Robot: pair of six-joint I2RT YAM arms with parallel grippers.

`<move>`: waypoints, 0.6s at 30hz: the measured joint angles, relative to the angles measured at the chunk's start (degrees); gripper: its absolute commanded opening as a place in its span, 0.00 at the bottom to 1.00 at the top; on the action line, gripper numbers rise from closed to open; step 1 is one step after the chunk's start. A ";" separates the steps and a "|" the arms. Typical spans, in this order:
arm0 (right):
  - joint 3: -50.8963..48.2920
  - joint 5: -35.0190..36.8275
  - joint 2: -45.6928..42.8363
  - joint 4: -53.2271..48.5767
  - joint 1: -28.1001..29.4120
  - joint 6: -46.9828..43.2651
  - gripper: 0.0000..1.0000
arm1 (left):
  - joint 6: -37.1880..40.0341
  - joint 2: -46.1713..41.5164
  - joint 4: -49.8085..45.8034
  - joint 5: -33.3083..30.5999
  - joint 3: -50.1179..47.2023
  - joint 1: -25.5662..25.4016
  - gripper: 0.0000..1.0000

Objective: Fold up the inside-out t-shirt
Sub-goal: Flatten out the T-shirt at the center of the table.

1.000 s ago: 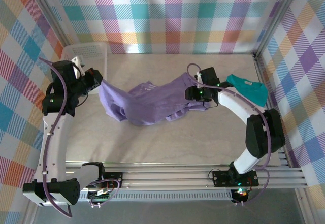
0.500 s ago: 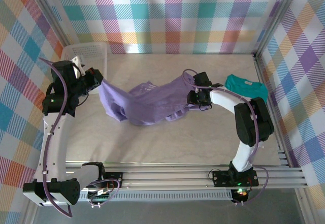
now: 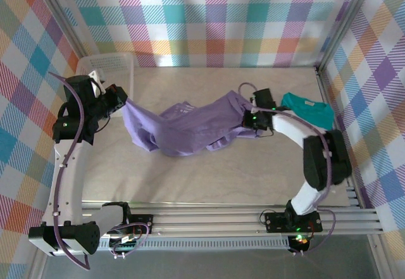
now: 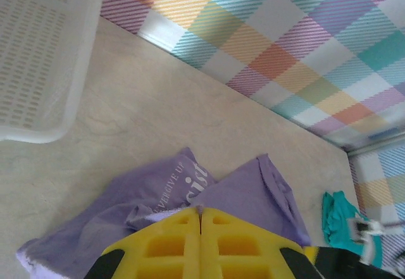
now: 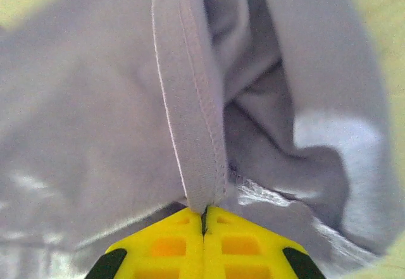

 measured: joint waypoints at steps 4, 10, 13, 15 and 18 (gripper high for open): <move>-0.22 -15.61 -12.26 7.52 -10.12 -0.17 0.00 | -2.34 0.42 -0.92 -1.03 3.30 2.78 0.00; 7.72 -34.25 -19.02 15.72 -17.25 0.31 0.00 | -5.97 2.58 -2.49 -1.86 16.61 10.51 0.00; 11.76 -40.13 -19.23 15.63 -17.70 0.24 0.00 | -6.88 3.41 -2.45 -2.10 22.60 12.44 0.00; 13.22 -43.54 -19.19 15.13 -17.70 0.04 0.00 | -6.93 3.34 -2.43 -2.12 24.28 12.55 0.00; 14.01 -47.82 -17.88 13.46 -17.53 -0.24 0.00 | -6.93 2.95 -2.12 -1.73 23.28 12.57 0.00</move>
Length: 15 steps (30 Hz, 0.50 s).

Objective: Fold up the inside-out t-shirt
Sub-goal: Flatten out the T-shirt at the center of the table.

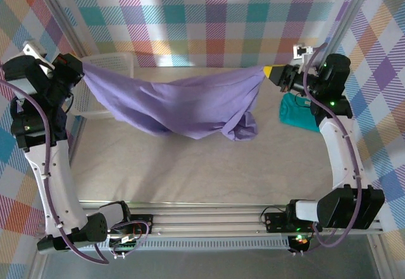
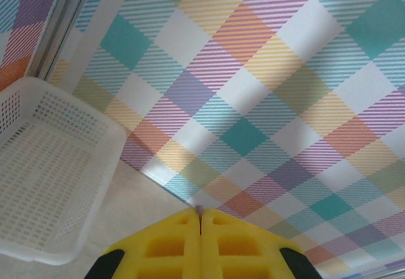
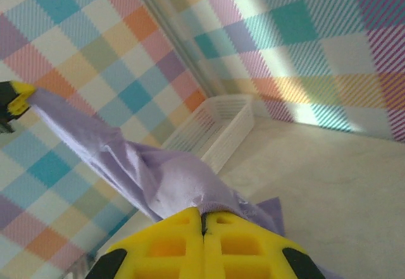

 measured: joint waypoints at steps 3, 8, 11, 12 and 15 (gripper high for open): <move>0.07 -1.01 4.63 -3.13 1.57 -0.44 0.00 | -0.07 -0.48 1.22 0.72 -5.84 0.00 0.00; -1.14 3.06 17.16 -8.98 7.39 -2.12 0.00 | 0.13 0.48 0.90 2.05 -15.21 0.02 0.00; -1.66 7.15 24.92 -12.33 10.45 -3.19 0.00 | 0.79 0.55 0.74 2.34 -18.25 0.02 0.00; -1.66 8.94 27.06 -13.57 11.19 -3.76 0.02 | 1.03 0.48 0.92 2.56 -18.91 0.02 0.00; -1.64 14.19 31.47 -17.25 11.89 -5.92 0.05 | 1.36 0.11 1.44 3.13 -20.48 0.02 0.00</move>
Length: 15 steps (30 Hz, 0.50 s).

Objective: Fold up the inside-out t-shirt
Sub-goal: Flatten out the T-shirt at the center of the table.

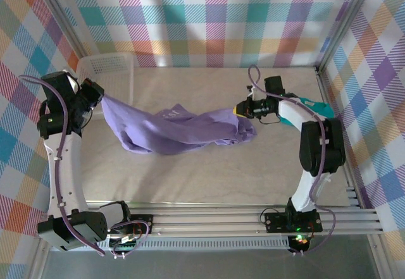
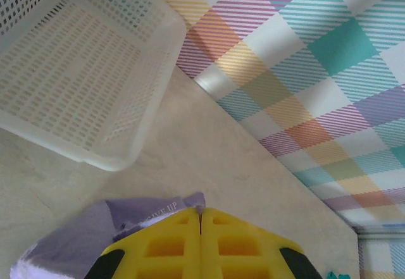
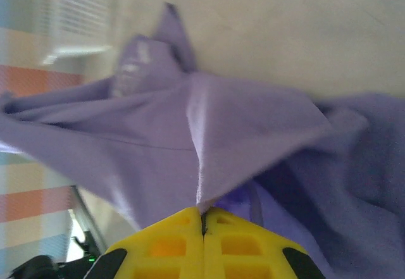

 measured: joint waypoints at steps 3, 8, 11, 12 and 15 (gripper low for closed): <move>-0.02 3.17 0.92 -1.60 -0.04 -2.10 0.12 | 0.04 -0.44 0.35 0.31 -1.42 0.00 0.00; -0.04 5.01 0.61 -1.14 -0.11 -5.29 0.25 | 0.04 -0.61 1.22 1.03 -3.13 0.00 0.00; -0.85 6.01 0.46 -0.31 -0.11 -6.75 0.33 | 0.04 -0.61 1.51 1.18 -3.30 0.00 0.00; -1.31 6.58 0.33 -0.15 -0.09 -7.19 0.35 | 0.04 -0.61 1.64 1.22 -3.30 0.00 0.00; -3.37 8.33 -0.33 0.94 -0.11 -7.78 0.42 | 0.04 -0.63 1.66 1.55 -3.30 0.00 0.00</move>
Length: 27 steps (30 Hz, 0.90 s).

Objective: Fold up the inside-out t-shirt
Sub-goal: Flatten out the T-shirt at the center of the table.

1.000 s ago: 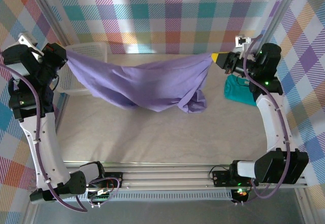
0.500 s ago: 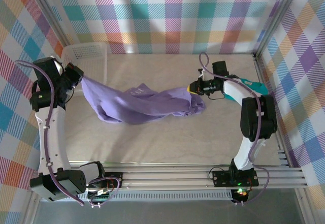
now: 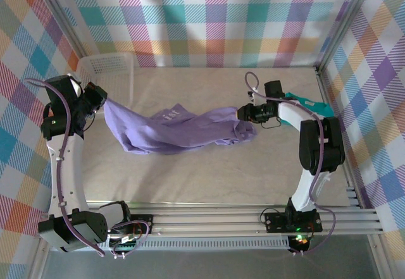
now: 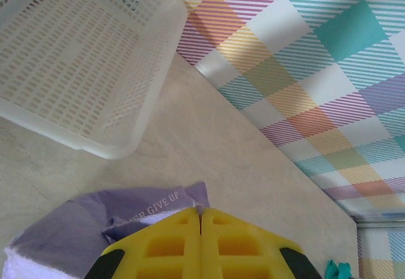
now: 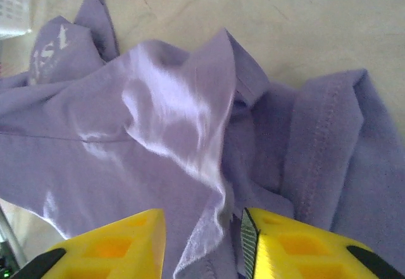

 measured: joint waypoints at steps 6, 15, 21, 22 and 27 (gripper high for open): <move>-2.91 1.77 -1.46 1.81 0.00 0.44 0.45 | 0.00 0.00 0.24 0.07 -0.02 0.00 0.00; -0.46 2.47 0.26 3.41 0.00 1.99 0.47 | 0.00 0.00 1.29 1.03 -0.02 0.00 0.00; 5.84 2.71 5.46 2.34 0.00 1.31 0.50 | 0.00 0.00 1.29 1.09 -0.02 0.00 0.00; 6.80 2.71 6.29 1.66 0.00 0.96 0.50 | 0.00 0.00 1.29 1.09 -0.02 0.00 0.00; 8.72 2.38 8.52 -0.42 0.00 -0.57 0.48 | 0.00 0.00 1.29 1.42 -0.02 0.00 0.00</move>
